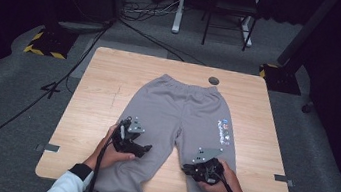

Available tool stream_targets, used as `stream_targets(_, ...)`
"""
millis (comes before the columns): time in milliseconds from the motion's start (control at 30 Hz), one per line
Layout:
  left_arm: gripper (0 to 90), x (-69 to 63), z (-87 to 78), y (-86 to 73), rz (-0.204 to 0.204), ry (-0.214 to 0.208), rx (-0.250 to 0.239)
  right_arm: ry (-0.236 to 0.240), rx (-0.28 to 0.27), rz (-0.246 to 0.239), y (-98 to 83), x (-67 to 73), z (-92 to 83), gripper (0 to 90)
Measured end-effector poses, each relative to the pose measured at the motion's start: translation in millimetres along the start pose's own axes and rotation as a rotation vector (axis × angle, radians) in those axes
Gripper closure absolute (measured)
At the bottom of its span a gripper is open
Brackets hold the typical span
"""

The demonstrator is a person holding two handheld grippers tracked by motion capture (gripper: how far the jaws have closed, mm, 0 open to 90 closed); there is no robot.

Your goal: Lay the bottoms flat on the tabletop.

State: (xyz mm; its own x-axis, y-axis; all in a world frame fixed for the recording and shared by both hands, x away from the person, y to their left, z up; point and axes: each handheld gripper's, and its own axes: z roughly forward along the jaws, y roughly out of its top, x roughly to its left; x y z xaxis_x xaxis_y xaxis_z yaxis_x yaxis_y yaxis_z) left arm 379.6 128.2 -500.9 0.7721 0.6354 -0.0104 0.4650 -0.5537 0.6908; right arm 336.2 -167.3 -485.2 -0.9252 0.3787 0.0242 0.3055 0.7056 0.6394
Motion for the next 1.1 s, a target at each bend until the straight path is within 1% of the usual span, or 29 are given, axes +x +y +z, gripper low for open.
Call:
stream_targets(67,19.9,-9.7,0.1,0.6,0.027,-0.025,0.006,0.026,0.006,-0.032,2.2,10.0,1.8,80.5)
stream_targets(133,20.0,-18.0,-0.4,0.7,0.043,-0.043,0.012,0.046,0.006,-0.053,4.0,17.6,3.2,72.0)
stream_targets(167,19.6,-21.4,-1.1,0.4,0.048,-0.043,0.016,0.074,0.001,-0.078,4.7,21.3,3.3,67.0)
stream_targets(200,19.8,-25.6,-2.6,0.2,0.056,-0.039,0.022,0.075,-0.005,-0.085,5.0,23.2,3.3,60.1)
stream_targets(233,19.8,-29.2,-4.6,-0.3,0.069,-0.047,0.029,0.052,-0.005,-0.097,5.5,23.4,2.4,50.9)
stream_targets(267,20.2,-32.9,-6.7,-1.8,0.072,-0.065,0.035,0.018,-0.008,-0.092,5.4,20.5,0.9,48.1)
stream_targets(300,20.2,-36.0,-8.5,-3.9,0.079,-0.076,0.044,-0.012,-0.023,-0.066,4.1,13.8,-1.8,45.8)
stream_targets(333,19.4,-40.2,-10.8,-7.7,0.08,-0.086,0.037,-0.049,-0.053,-0.015,1.6,3.7,-4.9,41.7)
stream_targets(367,19.5,-43.4,-13.4,-10.4,0.089,-0.097,0.038,-0.084,-0.077,0.06,-2.1,-11.0,-9.0,39.4)
stream_targets(400,19.5,-46.0,-15.5,-12.1,0.097,-0.104,0.041,-0.127,-0.088,0.098,-5.5,-22.2,-12.0,39.0)
stream_targets(467,20.5,-52.9,-20.8,-16.6,0.108,-0.133,0.046,-0.209,-0.087,0.128,-11.7,-40.0,-16.8,39.1)
stream_targets(533,19.5,-62.2,-26.8,-22.5,0.117,-0.162,0.052,-0.266,-0.074,0.204,-20.0,-62.1,-19.6,36.6)
stream_targets(600,19.3,-74.6,-34.9,-29.8,0.139,-0.176,0.064,-0.277,-0.064,0.244,-26.5,-76.0,-20.3,37.0)
stream_targets(633,19.3,-79.6,-38.6,-33.4,0.141,-0.193,0.064,-0.301,-0.05,0.275,-30.7,-84.2,-19.8,33.2)
stream_targets(667,19.3,-84.4,-42.0,-37.1,0.145,-0.196,0.063,-0.301,-0.066,0.31,-34.1,-90.5,-20.8,35.2)
stream_targets(700,19.3,-88.2,-45.1,-40.3,0.153,-0.186,0.065,-0.311,-0.073,0.321,-35.5,-94.3,-22.2,38.6)
stream_targets(733,19.4,-90.3,-47.7,-42.7,0.15,-0.195,0.063,-0.325,-0.062,0.312,-35.2,-97.4,-23.0,36.6)
stream_targets(767,19.6,-91.4,-49.3,-43.8,0.137,-0.201,0.055,-0.328,-0.057,0.323,-35.2,-101.2,-23.2,36.0)
stream_targets(833,19.9,-89.9,-54.8,-41.5,0.152,-0.168,0.027,-0.336,-0.061,0.327,-35.8,-108.3,-23.5,35.4)
stream_targets(867,19.9,-85.9,-56.7,-37.3,0.158,-0.141,0.005,-0.342,-0.064,0.327,-36.4,-111.6,-23.8,35.3)
stream_targets(900,20.2,-79.7,-58.7,-31.9,0.148,-0.111,-0.016,-0.336,-0.072,0.329,-37.0,-114.1,-23.6,35.2)
stream_targets(933,19.9,-71.6,-60.3,-26.7,0.127,-0.094,-0.05,-0.33,-0.067,0.325,-36.5,-116.1,-23.8,35.6)
stream_targets(967,20.6,-62.4,-60.7,-22.3,0.103,-0.089,-0.074,-0.329,-0.059,0.322,-34.8,-117.6,-24.5,37.2)
stream_targets(1000,20.5,-52.2,-58.7,-18.1,0.089,-0.065,-0.088,-0.344,-0.071,0.32,-33.4,-118.5,-26.1,37.4)
stream_targets(1033,20.5,-40.5,-54.7,-13.6,0.077,-0.044,-0.089,-0.351,-0.096,0.318,-32.2,-119.6,-28.2,37.9)
stream_targets(1067,20.6,-28.3,-48.8,-9.3,0.045,-0.051,-0.089,-0.354,-0.11,0.319,-30.7,-121.9,-29.9,37.4)
stream_targets(1100,20.4,-13.8,-39.5,-3.5,0.031,-0.047,-0.073,-0.363,-0.116,0.314,-29.2,-125.3,-30.4,37.1)
